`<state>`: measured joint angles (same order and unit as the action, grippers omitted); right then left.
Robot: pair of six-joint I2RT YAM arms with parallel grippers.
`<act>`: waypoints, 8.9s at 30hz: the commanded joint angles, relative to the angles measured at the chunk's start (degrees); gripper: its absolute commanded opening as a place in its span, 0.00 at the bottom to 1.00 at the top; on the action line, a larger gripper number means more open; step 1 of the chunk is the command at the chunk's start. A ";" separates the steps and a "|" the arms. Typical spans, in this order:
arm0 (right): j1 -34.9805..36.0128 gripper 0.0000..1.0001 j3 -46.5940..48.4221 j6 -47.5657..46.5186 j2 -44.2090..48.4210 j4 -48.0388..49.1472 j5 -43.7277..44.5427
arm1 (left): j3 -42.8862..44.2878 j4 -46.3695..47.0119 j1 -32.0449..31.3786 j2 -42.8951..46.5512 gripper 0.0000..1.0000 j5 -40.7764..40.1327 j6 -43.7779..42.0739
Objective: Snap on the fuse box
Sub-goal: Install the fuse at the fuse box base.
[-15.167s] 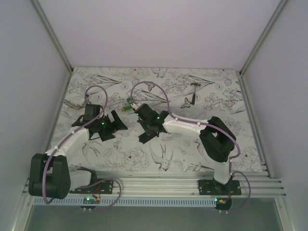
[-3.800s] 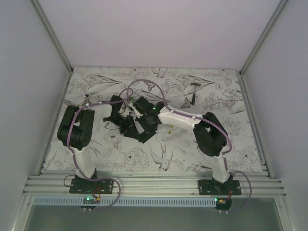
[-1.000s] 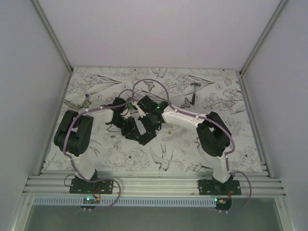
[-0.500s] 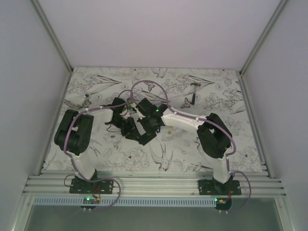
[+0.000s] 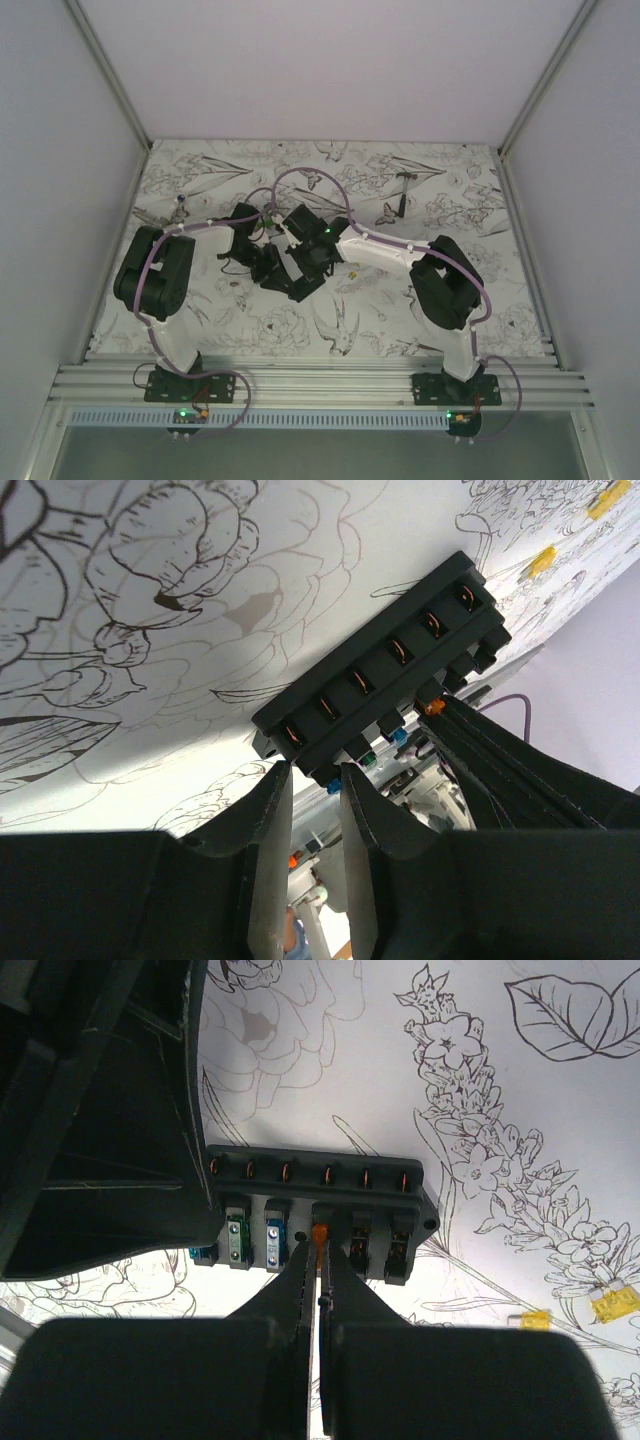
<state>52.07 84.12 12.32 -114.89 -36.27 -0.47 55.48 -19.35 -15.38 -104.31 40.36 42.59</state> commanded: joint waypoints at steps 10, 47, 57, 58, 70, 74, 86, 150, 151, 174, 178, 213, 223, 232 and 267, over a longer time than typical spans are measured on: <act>0.48 0.00 -3.53 -3.43 -14.77 -14.88 6.17 | 0.59 -0.21 2.97 -4.93 0.22 -6.85 -2.40; -9.46 0.33 10.91 -0.32 0.01 -7.28 -19.01 | 9.62 -3.48 4.10 3.68 0.64 -9.61 -11.76; -9.13 0.35 -4.03 13.45 7.11 10.57 -13.21 | -4.68 14.33 -0.07 11.37 0.65 -14.31 -3.93; -9.14 0.34 -3.99 13.70 6.64 10.39 -13.34 | -5.47 14.39 -0.62 12.26 0.64 -14.53 -4.05; -8.57 0.26 -2.93 9.45 3.25 9.47 -10.77 | -6.99 13.92 -3.50 12.96 0.62 -17.47 -4.13; -8.51 0.24 -1.93 9.86 1.72 9.47 -11.64 | -6.36 13.39 -3.78 12.00 0.61 -17.71 -3.82; -8.53 0.22 -3.03 11.63 4.76 9.58 -13.53 | -3.90 12.87 -4.49 10.45 0.55 -17.54 -6.03; -4.34 0.00 8.78 16.36 -28.53 -22.79 17.39 | -9.13 19.35 -7.78 3.13 0.32 -9.36 -4.15; -3.76 0.00 7.85 15.60 -26.78 -21.22 15.54 | -9.80 19.35 -7.95 3.87 0.32 -9.38 -3.79; 1.64 0.21 -0.46 12.01 7.12 -5.10 7.63 | -19.06 12.42 -8.71 23.50 0.51 -14.37 -0.05; 1.37 0.22 0.87 11.59 6.98 -3.47 8.44 | -17.87 12.41 -8.71 23.11 0.53 -14.98 0.04; 1.32 0.13 2.82 11.95 2.81 -5.46 3.09 | -12.65 16.12 -8.77 14.57 0.44 -12.74 0.83; 0.97 0.00 3.83 12.72 -1.53 -10.88 1.96 | -12.61 16.32 -8.79 13.29 0.40 -12.24 1.09; 0.59 0.00 -0.31 12.86 -6.60 -13.99 4.49 | -13.26 16.42 -8.80 12.52 0.39 -12.41 1.03; -1.02 0.04 -4.84 6.73 -4.22 -6.02 8.61 | -15.44 15.64 -8.62 12.08 0.37 -13.96 1.15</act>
<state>51.48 83.74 23.99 -113.58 -40.86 1.87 42.11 0.45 -23.59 -91.11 29.71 45.41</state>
